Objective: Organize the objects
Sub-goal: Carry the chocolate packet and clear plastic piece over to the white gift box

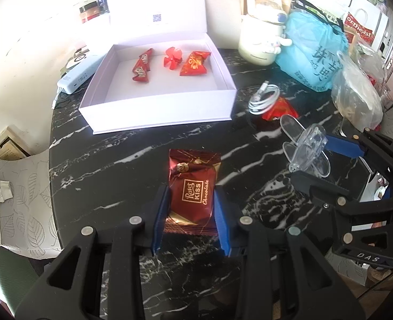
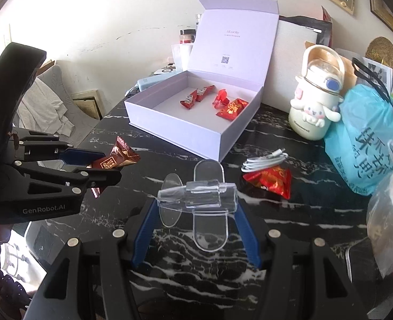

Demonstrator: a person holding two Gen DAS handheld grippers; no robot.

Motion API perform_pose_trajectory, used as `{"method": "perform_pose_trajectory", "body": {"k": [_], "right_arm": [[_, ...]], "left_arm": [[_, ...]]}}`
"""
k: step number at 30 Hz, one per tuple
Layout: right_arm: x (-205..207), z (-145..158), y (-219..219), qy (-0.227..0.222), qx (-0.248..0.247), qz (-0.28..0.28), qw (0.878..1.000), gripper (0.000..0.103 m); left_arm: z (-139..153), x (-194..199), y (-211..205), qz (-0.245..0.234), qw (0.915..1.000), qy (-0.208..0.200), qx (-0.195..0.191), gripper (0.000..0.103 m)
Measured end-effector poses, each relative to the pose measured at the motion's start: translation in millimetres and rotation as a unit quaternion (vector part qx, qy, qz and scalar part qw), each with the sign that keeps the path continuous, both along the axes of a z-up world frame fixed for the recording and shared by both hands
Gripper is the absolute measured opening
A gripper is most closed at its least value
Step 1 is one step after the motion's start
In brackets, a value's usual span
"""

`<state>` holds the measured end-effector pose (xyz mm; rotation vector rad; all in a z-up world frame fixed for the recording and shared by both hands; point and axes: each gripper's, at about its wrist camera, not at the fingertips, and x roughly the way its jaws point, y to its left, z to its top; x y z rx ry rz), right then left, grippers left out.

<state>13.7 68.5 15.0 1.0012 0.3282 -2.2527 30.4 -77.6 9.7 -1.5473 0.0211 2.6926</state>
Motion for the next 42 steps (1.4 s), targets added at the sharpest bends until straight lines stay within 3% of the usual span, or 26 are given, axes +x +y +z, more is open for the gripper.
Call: {"method": "perform_pose_trajectory", "body": {"k": [23,42], "right_arm": [[-63.4,21.0,-41.2,0.013,0.0,0.037,0.999,0.059],[-136.3,20.9,-68.6,0.0,-0.001,0.053,0.999,0.059]], "left_arm": [[16.6,-62.9,-27.7,0.01,0.9999,0.009,0.004,0.032],[17.3,-131.6,-50.9,0.018,0.9997,-0.001,0.016,0.032]]}}
